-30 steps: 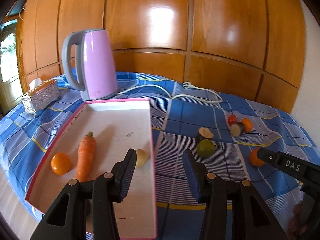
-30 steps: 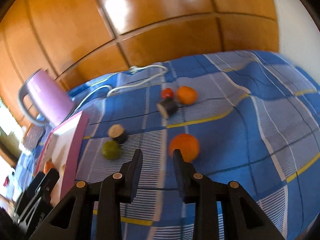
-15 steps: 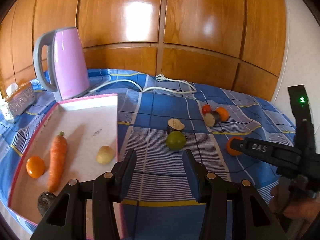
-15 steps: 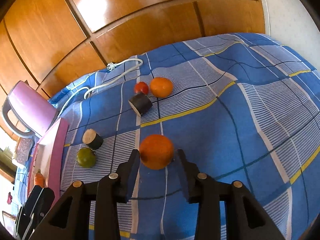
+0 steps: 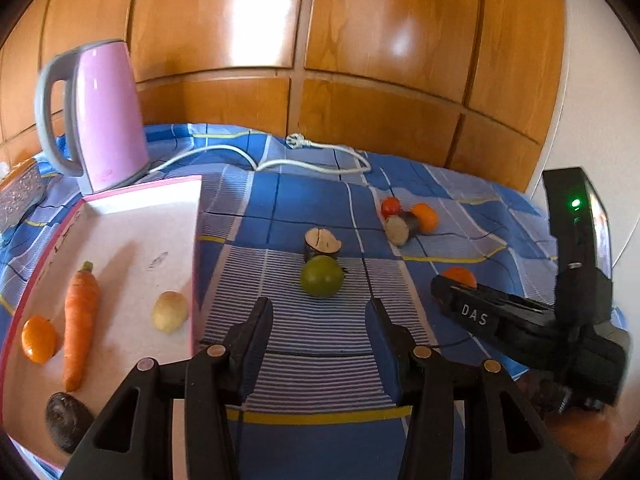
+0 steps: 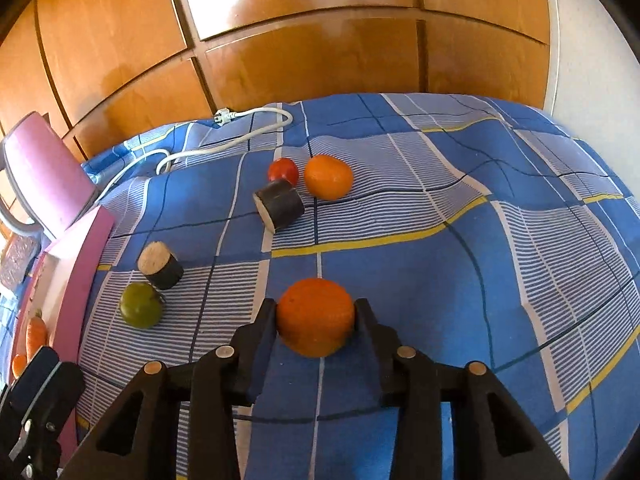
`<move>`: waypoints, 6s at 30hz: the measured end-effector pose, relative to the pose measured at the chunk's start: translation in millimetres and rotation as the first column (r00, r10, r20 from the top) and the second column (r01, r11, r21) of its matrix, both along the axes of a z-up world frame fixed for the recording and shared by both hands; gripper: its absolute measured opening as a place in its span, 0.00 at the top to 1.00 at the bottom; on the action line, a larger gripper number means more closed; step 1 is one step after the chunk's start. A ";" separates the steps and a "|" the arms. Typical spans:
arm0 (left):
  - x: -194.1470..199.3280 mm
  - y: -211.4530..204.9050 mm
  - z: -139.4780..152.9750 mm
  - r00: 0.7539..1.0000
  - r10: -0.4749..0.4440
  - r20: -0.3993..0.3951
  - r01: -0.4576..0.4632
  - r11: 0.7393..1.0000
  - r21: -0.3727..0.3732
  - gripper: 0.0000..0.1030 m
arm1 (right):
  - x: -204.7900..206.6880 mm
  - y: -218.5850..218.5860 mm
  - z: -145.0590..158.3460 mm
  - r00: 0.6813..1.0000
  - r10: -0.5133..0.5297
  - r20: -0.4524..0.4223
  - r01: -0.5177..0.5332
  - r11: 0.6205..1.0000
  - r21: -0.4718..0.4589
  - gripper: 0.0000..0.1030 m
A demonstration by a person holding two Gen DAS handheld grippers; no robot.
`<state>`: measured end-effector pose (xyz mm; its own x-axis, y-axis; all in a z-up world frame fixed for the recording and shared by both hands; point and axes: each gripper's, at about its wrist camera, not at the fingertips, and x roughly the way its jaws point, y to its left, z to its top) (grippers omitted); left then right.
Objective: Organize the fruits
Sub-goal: 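Grasp the tangerine with the right tool while the left tool grasps the green lime, then lift the lime with the left tool while the right tool carries the tangerine toward the tray, then lower the lime into the tray and open the left tool while the right releases the tangerine, then withdraw both tools from the tray back toward the remaining produce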
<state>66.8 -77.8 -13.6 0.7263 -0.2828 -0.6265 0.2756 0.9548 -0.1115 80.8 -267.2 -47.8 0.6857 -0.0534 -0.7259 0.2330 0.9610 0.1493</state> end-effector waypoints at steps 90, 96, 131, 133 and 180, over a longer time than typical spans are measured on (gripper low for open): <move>-27.7 61.8 19.1 0.934 0.348 0.084 -0.344 0.937 -0.065 0.68 | -26.7 63.7 26.5 0.961 0.216 0.173 -0.200 0.974 -0.104 0.63; -34.4 102.2 23.0 0.872 0.485 0.064 -0.474 0.870 -0.136 0.68 | -31.4 79.8 30.2 0.931 0.303 0.202 -0.289 0.952 -0.097 0.63; -27.1 162.3 1.7 0.692 0.714 -0.105 -0.720 0.671 -0.178 0.54 | -8.5 181.1 36.2 0.747 0.621 0.239 -0.635 0.772 -0.019 0.62; -28.1 167.2 -0.4 0.670 0.732 -0.125 -0.740 0.646 -0.188 0.45 | -4.0 182.2 33.7 0.743 0.629 0.230 -0.648 0.761 0.013 0.61; -24.6 91.9 9.5 0.899 0.437 0.037 -0.435 0.899 -0.052 0.35 | -22.6 88.1 23.7 0.940 0.317 0.123 -0.322 0.946 0.023 0.52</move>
